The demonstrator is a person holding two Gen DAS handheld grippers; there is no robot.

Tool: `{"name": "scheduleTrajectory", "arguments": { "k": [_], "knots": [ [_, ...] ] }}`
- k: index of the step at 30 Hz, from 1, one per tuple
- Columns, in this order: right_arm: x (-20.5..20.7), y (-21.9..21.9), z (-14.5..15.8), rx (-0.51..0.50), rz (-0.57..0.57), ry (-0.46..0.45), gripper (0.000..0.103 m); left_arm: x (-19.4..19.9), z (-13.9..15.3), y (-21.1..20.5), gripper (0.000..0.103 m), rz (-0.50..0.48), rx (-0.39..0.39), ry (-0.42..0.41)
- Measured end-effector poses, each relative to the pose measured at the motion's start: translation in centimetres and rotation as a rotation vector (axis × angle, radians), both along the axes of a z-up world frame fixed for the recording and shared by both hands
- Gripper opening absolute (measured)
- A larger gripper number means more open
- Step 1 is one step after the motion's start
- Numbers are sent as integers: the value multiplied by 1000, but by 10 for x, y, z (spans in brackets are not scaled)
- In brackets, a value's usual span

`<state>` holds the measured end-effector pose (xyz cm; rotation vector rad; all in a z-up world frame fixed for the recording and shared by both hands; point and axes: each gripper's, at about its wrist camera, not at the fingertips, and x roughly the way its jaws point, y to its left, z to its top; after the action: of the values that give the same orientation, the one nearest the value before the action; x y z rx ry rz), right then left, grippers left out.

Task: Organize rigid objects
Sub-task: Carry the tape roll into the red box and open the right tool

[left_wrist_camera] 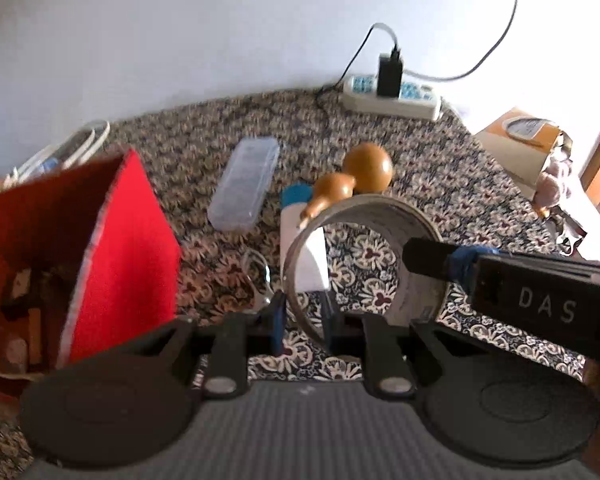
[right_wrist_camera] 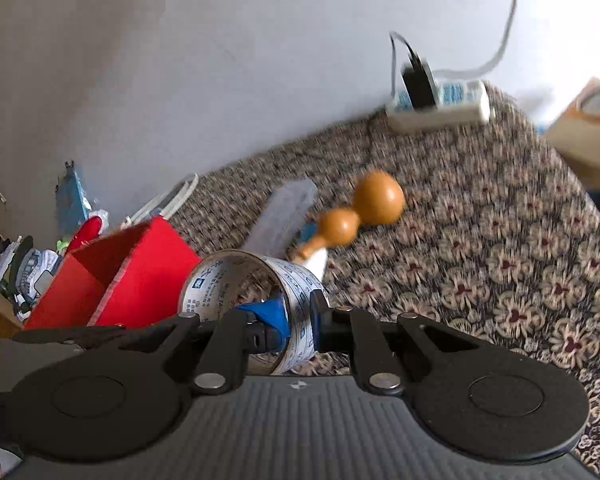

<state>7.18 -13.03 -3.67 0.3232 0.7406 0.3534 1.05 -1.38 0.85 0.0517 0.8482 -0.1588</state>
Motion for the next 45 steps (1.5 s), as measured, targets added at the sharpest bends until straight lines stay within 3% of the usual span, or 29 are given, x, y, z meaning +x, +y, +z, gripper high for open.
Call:
{"name": "scheduleTrajectory", "arguments": {
  "k": [9, 15, 22, 29, 36, 41, 45],
  "knots": [
    [-50, 60, 45, 48, 14, -165, 0, -34, 55, 77, 16, 11, 12, -191],
    [-48, 127, 65, 98, 95, -234, 0, -39, 71, 152, 16, 59, 54, -228],
    [-16, 194, 45, 144, 143, -38, 0, -15, 55, 233, 16, 98, 69, -137],
    [3, 248, 30, 47, 191, 180, 0, 16, 16, 283, 16, 113, 55, 63],
    [9, 276, 5, -5, 233, 369, 0, 33, -8, 310, 16, 143, 27, 201],
    [10, 278, -4, -6, 254, 445, 0, 36, -23, 322, 16, 144, -1, 275],
    [9, 274, -9, 49, 270, 477, 3, 35, -29, 328, 17, 156, -16, 295]
  ]
}}
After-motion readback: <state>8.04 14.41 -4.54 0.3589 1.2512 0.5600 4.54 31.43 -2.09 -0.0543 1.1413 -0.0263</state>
